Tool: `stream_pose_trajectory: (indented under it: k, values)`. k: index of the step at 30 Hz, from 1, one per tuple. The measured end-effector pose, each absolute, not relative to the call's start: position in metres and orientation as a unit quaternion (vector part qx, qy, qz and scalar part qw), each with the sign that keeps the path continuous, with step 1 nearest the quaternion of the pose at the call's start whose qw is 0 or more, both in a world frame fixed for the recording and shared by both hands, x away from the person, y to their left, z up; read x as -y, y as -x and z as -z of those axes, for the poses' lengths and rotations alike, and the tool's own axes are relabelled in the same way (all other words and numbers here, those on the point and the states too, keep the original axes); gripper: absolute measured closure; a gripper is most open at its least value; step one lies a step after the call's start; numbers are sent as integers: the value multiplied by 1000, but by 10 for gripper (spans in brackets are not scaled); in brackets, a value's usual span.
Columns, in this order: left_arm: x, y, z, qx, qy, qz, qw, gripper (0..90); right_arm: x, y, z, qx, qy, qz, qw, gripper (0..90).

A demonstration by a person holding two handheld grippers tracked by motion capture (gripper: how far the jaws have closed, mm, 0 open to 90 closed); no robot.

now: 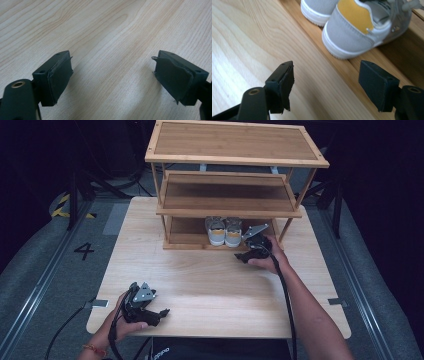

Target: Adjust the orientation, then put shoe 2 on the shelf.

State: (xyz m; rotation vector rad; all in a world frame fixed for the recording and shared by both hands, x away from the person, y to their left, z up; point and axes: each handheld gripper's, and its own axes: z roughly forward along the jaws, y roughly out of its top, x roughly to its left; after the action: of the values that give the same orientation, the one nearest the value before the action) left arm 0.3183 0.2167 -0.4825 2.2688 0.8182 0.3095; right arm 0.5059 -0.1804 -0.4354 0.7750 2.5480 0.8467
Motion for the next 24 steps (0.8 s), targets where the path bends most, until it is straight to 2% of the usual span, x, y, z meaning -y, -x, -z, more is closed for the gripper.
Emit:
stream_pose_trajectory:
  k: [8, 24]
  values:
    - [-217, -318, 482, -314, -876, -122, 346, 148, 192, -486, 425, -908, -259, -277, 177, 289]
    - [-216, -318, 483, -317, -875, -117, 348, 144, 219, -458, 428, -913, -257, -260, 180, 292]
